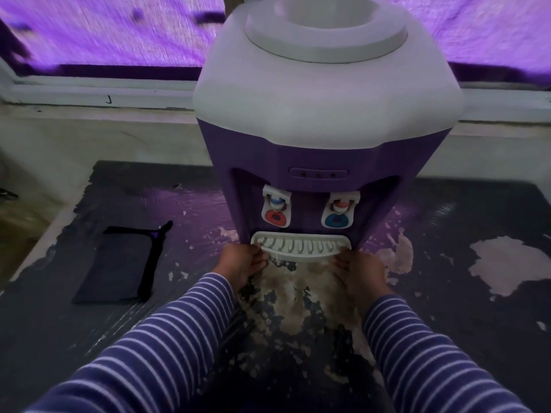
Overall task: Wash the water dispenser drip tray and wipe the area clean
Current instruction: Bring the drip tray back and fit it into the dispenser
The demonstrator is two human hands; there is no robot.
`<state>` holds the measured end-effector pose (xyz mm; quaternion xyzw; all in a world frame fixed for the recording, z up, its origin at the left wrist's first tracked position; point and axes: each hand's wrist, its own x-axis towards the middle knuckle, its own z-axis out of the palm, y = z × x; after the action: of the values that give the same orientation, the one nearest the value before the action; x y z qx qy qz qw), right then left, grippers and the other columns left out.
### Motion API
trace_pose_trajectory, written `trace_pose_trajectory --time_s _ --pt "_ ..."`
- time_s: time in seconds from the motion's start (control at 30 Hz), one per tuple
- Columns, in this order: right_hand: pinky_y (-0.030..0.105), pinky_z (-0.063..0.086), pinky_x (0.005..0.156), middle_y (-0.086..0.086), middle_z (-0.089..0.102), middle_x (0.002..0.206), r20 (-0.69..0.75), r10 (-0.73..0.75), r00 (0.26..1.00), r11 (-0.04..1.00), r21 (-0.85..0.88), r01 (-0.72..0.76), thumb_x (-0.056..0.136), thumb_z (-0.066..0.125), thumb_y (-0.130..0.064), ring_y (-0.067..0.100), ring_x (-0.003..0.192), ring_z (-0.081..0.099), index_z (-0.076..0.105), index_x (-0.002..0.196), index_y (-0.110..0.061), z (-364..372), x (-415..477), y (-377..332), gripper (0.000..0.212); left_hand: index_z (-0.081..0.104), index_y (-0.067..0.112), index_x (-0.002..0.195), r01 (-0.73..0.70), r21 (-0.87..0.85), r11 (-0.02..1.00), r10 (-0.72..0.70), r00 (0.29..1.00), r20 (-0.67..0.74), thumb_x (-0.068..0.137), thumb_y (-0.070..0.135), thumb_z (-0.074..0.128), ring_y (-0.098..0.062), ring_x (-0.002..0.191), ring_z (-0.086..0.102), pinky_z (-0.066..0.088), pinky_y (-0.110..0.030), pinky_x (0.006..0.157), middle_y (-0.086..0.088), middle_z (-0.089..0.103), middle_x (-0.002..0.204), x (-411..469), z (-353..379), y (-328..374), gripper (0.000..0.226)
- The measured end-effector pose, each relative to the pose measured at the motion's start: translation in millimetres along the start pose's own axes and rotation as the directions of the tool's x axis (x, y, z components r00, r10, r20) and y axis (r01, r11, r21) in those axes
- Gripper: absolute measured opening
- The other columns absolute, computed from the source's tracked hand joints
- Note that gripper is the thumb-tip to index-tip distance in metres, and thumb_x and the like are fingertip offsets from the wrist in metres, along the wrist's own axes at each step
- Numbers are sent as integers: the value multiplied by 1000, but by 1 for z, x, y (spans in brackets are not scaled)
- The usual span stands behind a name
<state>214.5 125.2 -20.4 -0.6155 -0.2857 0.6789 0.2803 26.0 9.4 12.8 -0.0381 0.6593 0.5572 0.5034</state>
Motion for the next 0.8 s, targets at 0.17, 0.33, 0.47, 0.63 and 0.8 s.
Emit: trace_pose_trajectory --time_s 0.17,0.33,0.47,0.63,0.8 --pt "32 57 71 10 61 81 51 -42 998 999 -5 42 91 51 -3 19 70 64 56 94 0 -2 -2 4 6 52 -2 99 -6 -46 999 5 1000 -1 97 0 45 -23 72 60 52 -31 66 -14 58 80 1 0 -5 8" --pt "35 54 76 5 56 75 70 -99 993 989 -100 106 90 48 -3 15 67 59 53 73 -14 -4 -8 8 21 57 0 90 -27 -10 1000 28 1000 14 95 3 48 -25 76 62 51 -32 67 -14 62 82 -6 -2 -7 11" --pt "46 49 90 2 52 74 110 -148 983 954 -248 171 92 46 0 20 74 54 49 69 -17 -3 -17 10 29 56 7 90 -45 103 994 44 999 20 94 6 46 -20 64 57 47 -30 61 -9 60 75 -19 -3 -7 10" --pt "28 48 60 4 55 70 236 -17 972 991 -123 48 90 50 -1 16 61 56 52 76 -11 24 -52 16 18 51 8 92 -83 71 994 78 994 72 95 5 40 -11 36 47 38 -24 45 -4 50 63 -40 -16 -9 12" --pt "27 39 55 2 47 60 460 -5 888 978 -181 100 92 47 0 14 53 46 54 76 -12 71 -112 29 20 45 14 79 -153 40 987 152 988 32 90 -4 41 -13 45 38 26 -21 43 -3 47 60 -58 -48 -13 21"
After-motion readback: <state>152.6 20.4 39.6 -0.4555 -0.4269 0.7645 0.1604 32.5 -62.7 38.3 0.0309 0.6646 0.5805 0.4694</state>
